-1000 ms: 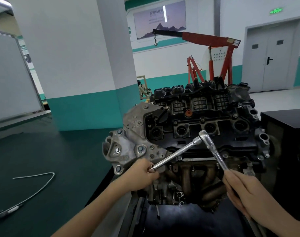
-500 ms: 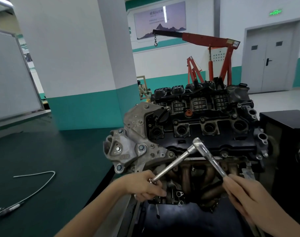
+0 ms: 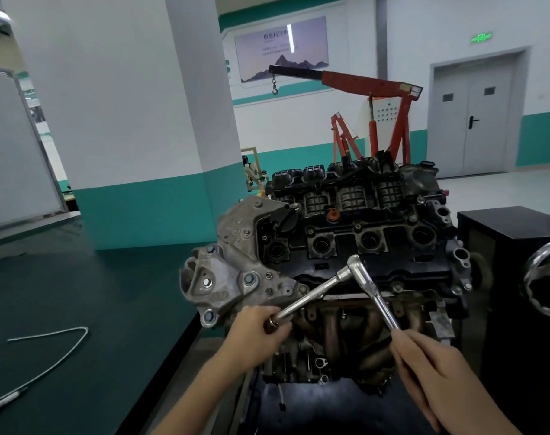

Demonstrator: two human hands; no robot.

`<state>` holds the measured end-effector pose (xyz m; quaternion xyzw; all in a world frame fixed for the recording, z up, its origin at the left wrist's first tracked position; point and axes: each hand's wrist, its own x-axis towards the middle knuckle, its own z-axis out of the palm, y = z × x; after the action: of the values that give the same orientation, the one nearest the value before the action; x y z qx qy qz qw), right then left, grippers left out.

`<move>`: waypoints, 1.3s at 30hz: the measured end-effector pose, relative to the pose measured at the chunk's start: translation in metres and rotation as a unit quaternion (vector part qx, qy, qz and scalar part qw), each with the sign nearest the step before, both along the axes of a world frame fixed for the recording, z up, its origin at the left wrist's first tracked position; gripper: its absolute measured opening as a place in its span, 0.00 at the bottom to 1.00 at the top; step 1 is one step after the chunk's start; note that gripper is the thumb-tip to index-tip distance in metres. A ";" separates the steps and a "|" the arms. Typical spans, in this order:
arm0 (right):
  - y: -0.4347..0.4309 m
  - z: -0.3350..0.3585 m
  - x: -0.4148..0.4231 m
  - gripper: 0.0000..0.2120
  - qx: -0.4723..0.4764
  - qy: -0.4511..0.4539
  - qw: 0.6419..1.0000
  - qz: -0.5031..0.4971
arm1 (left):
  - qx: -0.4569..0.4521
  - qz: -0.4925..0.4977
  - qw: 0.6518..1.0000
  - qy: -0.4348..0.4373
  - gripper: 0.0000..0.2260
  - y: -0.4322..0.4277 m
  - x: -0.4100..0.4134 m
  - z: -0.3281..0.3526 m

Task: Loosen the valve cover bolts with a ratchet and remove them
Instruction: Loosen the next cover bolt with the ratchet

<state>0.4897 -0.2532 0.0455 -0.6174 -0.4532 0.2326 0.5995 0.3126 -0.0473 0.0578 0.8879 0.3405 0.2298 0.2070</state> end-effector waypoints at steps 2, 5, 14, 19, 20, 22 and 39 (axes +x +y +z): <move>-0.005 0.014 0.009 0.19 0.028 -0.066 0.997 0.026 | -0.182 -0.138 0.972 0.053 0.20 0.006 -0.005 0.018; -0.005 0.023 0.006 0.17 0.059 -0.112 0.992 0.020 | -0.096 -0.057 0.993 0.040 0.19 0.007 0.008 0.021; -0.005 0.020 -0.009 0.19 0.083 0.186 0.978 0.036 | 0.279 0.200 0.930 -0.133 0.10 -0.008 0.053 0.030; -0.019 0.030 0.012 0.17 0.149 0.145 0.978 0.001 | 0.286 0.076 0.932 -0.212 0.10 -0.021 0.096 0.039; -0.022 0.033 0.018 0.18 0.157 0.100 0.982 -0.025 | 0.280 0.037 0.933 -0.223 0.07 -0.023 0.106 0.041; -0.023 0.040 0.028 0.20 0.162 0.026 0.984 -0.070 | 0.270 -0.014 0.929 -0.251 0.01 -0.027 0.127 0.045; 0.019 0.038 0.053 0.14 0.144 -0.196 0.960 -0.138 | 0.220 0.016 0.908 -0.357 0.08 -0.003 0.178 0.035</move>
<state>0.5424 -0.2341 0.0833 -0.6149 -0.5004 -0.0455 0.6078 0.4907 -0.0503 0.0932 0.7641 0.1986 0.6038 0.1103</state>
